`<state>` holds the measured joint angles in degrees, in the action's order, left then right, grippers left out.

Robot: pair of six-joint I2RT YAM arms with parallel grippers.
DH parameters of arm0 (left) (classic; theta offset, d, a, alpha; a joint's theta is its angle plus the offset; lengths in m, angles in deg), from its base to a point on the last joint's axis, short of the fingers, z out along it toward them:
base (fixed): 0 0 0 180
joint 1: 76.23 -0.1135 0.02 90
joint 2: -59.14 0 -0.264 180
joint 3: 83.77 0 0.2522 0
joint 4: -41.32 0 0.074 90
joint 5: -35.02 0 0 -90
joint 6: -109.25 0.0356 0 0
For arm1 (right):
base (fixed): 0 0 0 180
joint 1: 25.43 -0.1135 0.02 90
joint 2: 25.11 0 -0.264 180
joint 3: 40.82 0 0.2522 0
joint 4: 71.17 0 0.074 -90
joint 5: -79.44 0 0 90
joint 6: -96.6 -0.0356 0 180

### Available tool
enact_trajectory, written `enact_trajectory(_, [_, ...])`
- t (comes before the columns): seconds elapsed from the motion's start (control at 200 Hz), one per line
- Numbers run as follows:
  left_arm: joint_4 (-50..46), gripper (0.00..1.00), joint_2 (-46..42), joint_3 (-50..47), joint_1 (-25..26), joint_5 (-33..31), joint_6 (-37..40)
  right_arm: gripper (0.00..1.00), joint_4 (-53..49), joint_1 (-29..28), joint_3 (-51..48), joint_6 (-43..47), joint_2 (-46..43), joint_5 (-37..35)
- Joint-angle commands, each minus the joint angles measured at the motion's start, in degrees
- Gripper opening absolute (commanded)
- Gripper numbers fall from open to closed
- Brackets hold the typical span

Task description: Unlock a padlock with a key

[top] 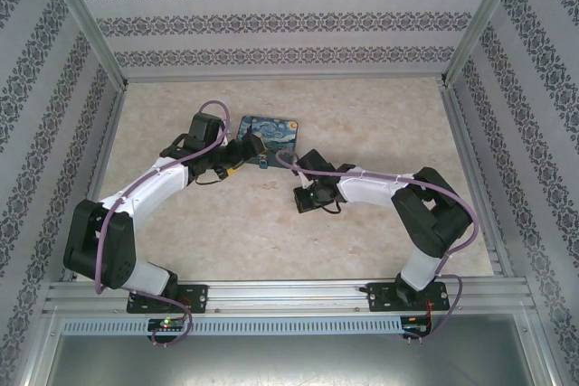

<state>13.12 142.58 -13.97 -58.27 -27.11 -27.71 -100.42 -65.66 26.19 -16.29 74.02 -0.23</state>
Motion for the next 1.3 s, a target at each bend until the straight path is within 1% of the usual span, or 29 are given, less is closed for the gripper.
enact_trajectory(0.0, [1.7,0.98,0.1,-0.7,0.2,1.1,1.3,0.0,1.2,0.5,-1.4,-1.7,-1.4,2.0])
enact_trajectory(0.265, [2.6,0.97,0.6,-1.2,0.3,2.9,0.8,0.0,4.6,1.1,-3.9,-5.0,-5.2,3.8])
enact_trajectory(0.44, [3.4,0.97,1.0,-1.6,0.5,4.5,0.1,0.0,4.7,1.4,-4.3,-6.2,-8.9,3.8])
enact_trajectory(0.555, [5.1,0.97,1.4,-2.4,1.1,6.3,-1.5,0.0,4.6,1.8,-4.0,-7.0,-11.0,3.8])
enact_trajectory(0.67, [8.9,0.96,2.0,-3.5,1.8,8.5,-4.5,0.0,4.3,2.0,-3.1,-8.4,-13.1,4.1])
enact_trajectory(0.744, [12.3,0.92,2.5,-4.1,2.4,10.0,-6.9,0.0,4.3,2.1,-2.2,-9.9,-14.2,4.3])
enact_trajectory(0.834, [17.1,0.85,3.4,-4.7,3.2,11.5,-10.2,0.0,4.6,2.1,-1.0,-12.1,-15.0,4.5])
enact_trajectory(0.939, [22.1,0.7,4.5,-5.3,4.1,12.6,-13.1,0.0,5.2,2.1,0.1,-14.4,-15.6,4.5])
enact_trajectory(1.049, [23.6,0.58,5.2,-5.1,5.0,12.7,-13.9,0.0,6.3,2.0,0.4,-16.3,-16.3,4.1])
enact_trajectory(1.129, [23.9,0.55,5.5,-5.1,5.7,12.4,-14.2,0.0,6.8,2.0,0.7,-17.3,-16.8,3.8])
enact_trajectory(1.199, [24.3,0.5,5.9,-5.1,6.3,12.3,-14.5,0.0,7.6,2.0,0.6,-17.9,-17.1,3.8])
enact_trajectory(1.299, [25.0,0.48,6.4,-4.9,7.1,12.0,-14.9,0.0,8.1,1.9,0.8,-18.3,-17.4,3.8])
